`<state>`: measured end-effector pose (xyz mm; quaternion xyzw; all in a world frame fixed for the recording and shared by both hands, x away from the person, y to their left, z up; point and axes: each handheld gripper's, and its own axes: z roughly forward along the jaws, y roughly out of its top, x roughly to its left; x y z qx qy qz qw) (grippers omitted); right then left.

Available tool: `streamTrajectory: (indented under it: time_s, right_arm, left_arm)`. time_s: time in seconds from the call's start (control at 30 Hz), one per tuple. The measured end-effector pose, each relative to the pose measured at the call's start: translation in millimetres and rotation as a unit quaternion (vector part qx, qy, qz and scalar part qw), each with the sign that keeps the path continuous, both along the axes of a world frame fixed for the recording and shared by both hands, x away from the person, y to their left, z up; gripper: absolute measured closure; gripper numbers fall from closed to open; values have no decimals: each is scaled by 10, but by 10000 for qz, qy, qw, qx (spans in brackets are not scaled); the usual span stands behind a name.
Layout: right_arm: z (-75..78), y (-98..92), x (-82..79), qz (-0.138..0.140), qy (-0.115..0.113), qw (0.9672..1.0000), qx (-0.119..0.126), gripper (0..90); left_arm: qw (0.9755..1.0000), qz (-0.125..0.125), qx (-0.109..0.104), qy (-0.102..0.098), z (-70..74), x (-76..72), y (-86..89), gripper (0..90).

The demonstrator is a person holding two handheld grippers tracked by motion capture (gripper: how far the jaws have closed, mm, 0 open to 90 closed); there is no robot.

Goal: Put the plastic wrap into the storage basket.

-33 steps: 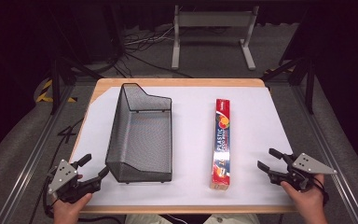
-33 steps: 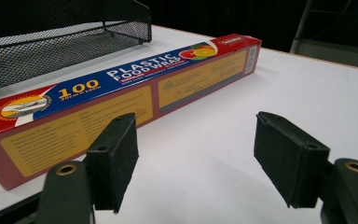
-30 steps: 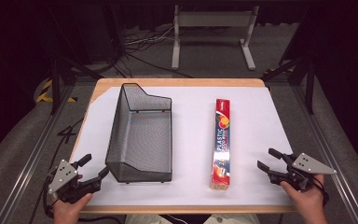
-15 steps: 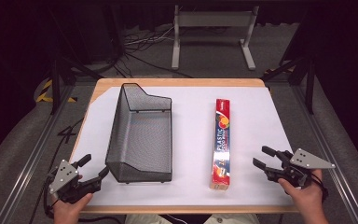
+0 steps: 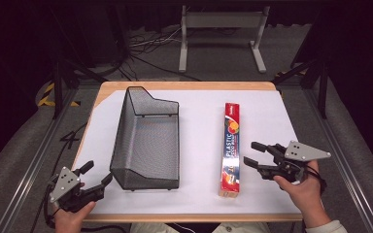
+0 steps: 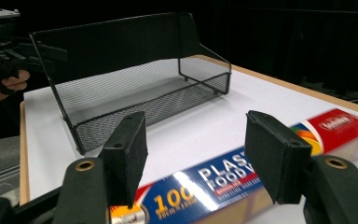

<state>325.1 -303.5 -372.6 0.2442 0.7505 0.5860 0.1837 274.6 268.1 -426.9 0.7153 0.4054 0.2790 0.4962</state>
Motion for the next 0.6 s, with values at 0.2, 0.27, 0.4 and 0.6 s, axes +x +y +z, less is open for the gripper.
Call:
streamTrajectory:
  time_s: [0.2, 0.27, 0.4, 0.6]
  right_arm:
    - [55, 259, 72, 234, 10, 9997, 16, 375]
    - [81, 372, 93, 356, -30, 9994, -11, 372]
    - [131, 543, 132, 498, -73, 9987, -15, 363]
    - [139, 692, 167, 579, -3, 9983, -67, 354]
  left_arm:
    - [10000, 3, 7, 8, -2, 1, -3, 240]
    - [10000, 4, -4, -10, -3, -2, 3, 240]
    - [10000, 11, -16, 1, -6, -2, 11, 241]
    - [10000, 17, -11, -8, -6, -6, 13, 242]
